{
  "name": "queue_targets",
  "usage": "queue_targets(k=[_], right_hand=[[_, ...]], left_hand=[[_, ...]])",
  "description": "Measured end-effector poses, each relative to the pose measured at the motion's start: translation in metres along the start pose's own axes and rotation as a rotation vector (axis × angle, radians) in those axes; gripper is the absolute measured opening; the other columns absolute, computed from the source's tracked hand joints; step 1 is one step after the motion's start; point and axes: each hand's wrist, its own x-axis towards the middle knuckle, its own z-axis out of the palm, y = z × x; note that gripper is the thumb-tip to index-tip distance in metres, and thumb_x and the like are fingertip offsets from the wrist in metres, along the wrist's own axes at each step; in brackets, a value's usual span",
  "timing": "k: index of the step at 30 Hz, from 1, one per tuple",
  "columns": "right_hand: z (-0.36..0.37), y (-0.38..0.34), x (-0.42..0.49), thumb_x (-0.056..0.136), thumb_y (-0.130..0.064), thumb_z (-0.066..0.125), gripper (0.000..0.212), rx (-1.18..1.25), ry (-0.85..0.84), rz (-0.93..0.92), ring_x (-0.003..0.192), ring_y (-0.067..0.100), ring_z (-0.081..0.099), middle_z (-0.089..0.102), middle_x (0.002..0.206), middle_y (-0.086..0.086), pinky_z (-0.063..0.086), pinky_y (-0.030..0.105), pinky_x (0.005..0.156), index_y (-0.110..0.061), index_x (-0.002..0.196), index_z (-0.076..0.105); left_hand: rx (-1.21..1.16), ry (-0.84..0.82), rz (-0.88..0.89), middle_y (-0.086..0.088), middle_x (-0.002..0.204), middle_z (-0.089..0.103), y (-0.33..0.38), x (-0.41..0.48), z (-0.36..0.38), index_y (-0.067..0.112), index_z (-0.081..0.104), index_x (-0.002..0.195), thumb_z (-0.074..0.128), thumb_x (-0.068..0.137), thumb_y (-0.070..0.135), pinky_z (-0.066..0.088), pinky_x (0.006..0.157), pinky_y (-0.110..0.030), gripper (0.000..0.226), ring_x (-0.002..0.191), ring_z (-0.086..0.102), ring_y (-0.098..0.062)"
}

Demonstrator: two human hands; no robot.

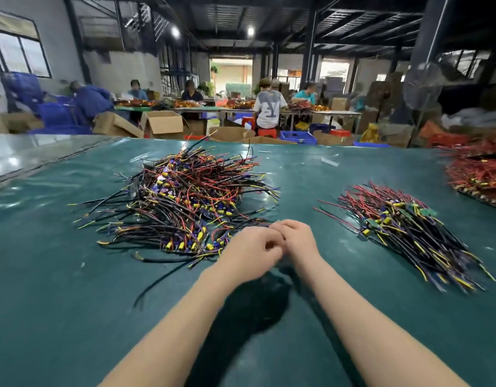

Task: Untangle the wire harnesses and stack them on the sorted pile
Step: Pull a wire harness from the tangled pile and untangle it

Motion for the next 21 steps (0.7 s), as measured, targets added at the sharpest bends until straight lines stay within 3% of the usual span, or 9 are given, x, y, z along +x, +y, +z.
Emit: queue_targets(k=[3, 5, 7, 9, 11, 14, 16, 18, 21], right_hand=[[0.008, 0.025, 0.001, 0.087, 0.0, 0.053, 0.031, 0.027, 0.106, -0.026, 0.033, 0.005, 0.037, 0.047, 0.047, 0.0, 0.03, 0.015, 0.035, -0.013, 0.059, 0.052], [0.01, 0.034, 0.0, 0.085, -0.002, 0.055, 0.032, -0.084, 0.092, -0.098, 0.038, 0.008, 0.041, 0.048, 0.045, -0.005, 0.034, 0.02, 0.041, -0.017, 0.057, 0.054], [0.008, 0.036, 0.001, 0.082, -0.005, 0.058, 0.032, -0.267, 0.053, -0.167, 0.048, 0.011, 0.044, 0.05, 0.049, -0.007, 0.039, 0.026, 0.054, -0.023, 0.056, 0.055], [0.004, 0.04, 0.003, 0.08, -0.005, 0.058, 0.025, -0.416, 0.025, -0.2, 0.056, 0.011, 0.047, 0.054, 0.056, -0.01, 0.039, 0.022, 0.06, -0.022, 0.062, 0.059], [0.003, 0.042, 0.002, 0.08, -0.006, 0.059, 0.013, -0.568, -0.011, -0.256, 0.068, 0.013, 0.049, 0.06, 0.072, -0.006, 0.035, 0.018, 0.064, -0.015, 0.083, 0.067], [0.009, 0.042, 0.006, 0.083, -0.016, 0.061, 0.023, -0.694, -0.094, -0.368, 0.074, 0.014, 0.045, 0.046, 0.079, -0.013, 0.029, 0.02, 0.067, -0.013, 0.105, 0.066], [0.013, 0.036, 0.008, 0.086, -0.022, 0.061, 0.02, -0.674, -0.161, -0.367, 0.074, 0.015, 0.044, 0.041, 0.073, -0.01, 0.031, 0.024, 0.068, -0.011, 0.101, 0.068], [0.011, 0.032, 0.008, 0.088, -0.019, 0.059, 0.022, -0.462, -0.209, -0.307, 0.068, 0.016, 0.04, 0.044, 0.069, 0.005, 0.029, 0.029, 0.063, 0.002, 0.085, 0.064], [0.005, 0.028, 0.006, 0.09, -0.006, 0.054, 0.023, -0.132, -0.151, -0.203, 0.06, 0.016, 0.035, 0.041, 0.065, 0.012, 0.027, 0.027, 0.054, 0.001, 0.068, 0.052]], left_hand=[[0.374, 0.123, -0.128, 0.004, 0.108, 0.058, -0.045, -0.008, 0.022, 0.024, 0.062, 0.105, 0.05, 0.086, 0.033, 0.033, 0.086, -0.027, 0.024, 0.108, 0.046, -0.019], [0.459, 0.225, -0.313, 0.001, 0.113, 0.051, -0.071, -0.011, 0.021, 0.024, 0.058, 0.109, 0.053, 0.082, 0.042, 0.034, 0.086, -0.03, 0.033, 0.11, 0.043, -0.021], [0.43, 0.262, -0.375, -0.004, 0.111, 0.05, -0.081, -0.007, 0.028, 0.021, 0.056, 0.109, 0.057, 0.08, 0.042, 0.036, 0.086, -0.032, 0.036, 0.106, 0.044, -0.025], [0.398, 0.22, -0.332, -0.004, 0.109, 0.052, -0.08, -0.004, 0.037, 0.02, 0.055, 0.11, 0.056, 0.083, 0.033, 0.035, 0.086, -0.032, 0.03, 0.104, 0.045, -0.024], [0.223, 0.254, -0.302, -0.002, 0.103, 0.058, -0.078, -0.002, 0.041, 0.017, 0.056, 0.108, 0.058, 0.083, 0.021, 0.034, 0.083, -0.029, 0.025, 0.099, 0.049, -0.022], [-0.143, 0.32, -0.283, 0.007, 0.083, 0.056, -0.077, 0.003, 0.033, 0.017, 0.051, 0.099, 0.067, 0.075, 0.009, 0.033, 0.066, -0.018, 0.03, 0.074, 0.054, -0.01], [-0.242, 0.296, -0.224, 0.012, 0.079, 0.054, -0.076, 0.005, 0.029, 0.02, 0.046, 0.09, 0.069, 0.071, 0.005, 0.033, 0.061, -0.014, 0.034, 0.07, 0.053, -0.005], [-0.267, 0.25, -0.142, 0.01, 0.079, 0.054, -0.069, 0.004, 0.03, 0.019, 0.044, 0.086, 0.066, 0.068, 0.001, 0.035, 0.061, -0.01, 0.034, 0.073, 0.054, -0.011], [-0.325, 0.183, -0.093, 0.003, 0.09, 0.055, -0.059, 0.0, 0.037, 0.019, 0.04, 0.096, 0.065, 0.067, 0.001, 0.038, 0.072, -0.01, 0.042, 0.086, 0.054, -0.014]])
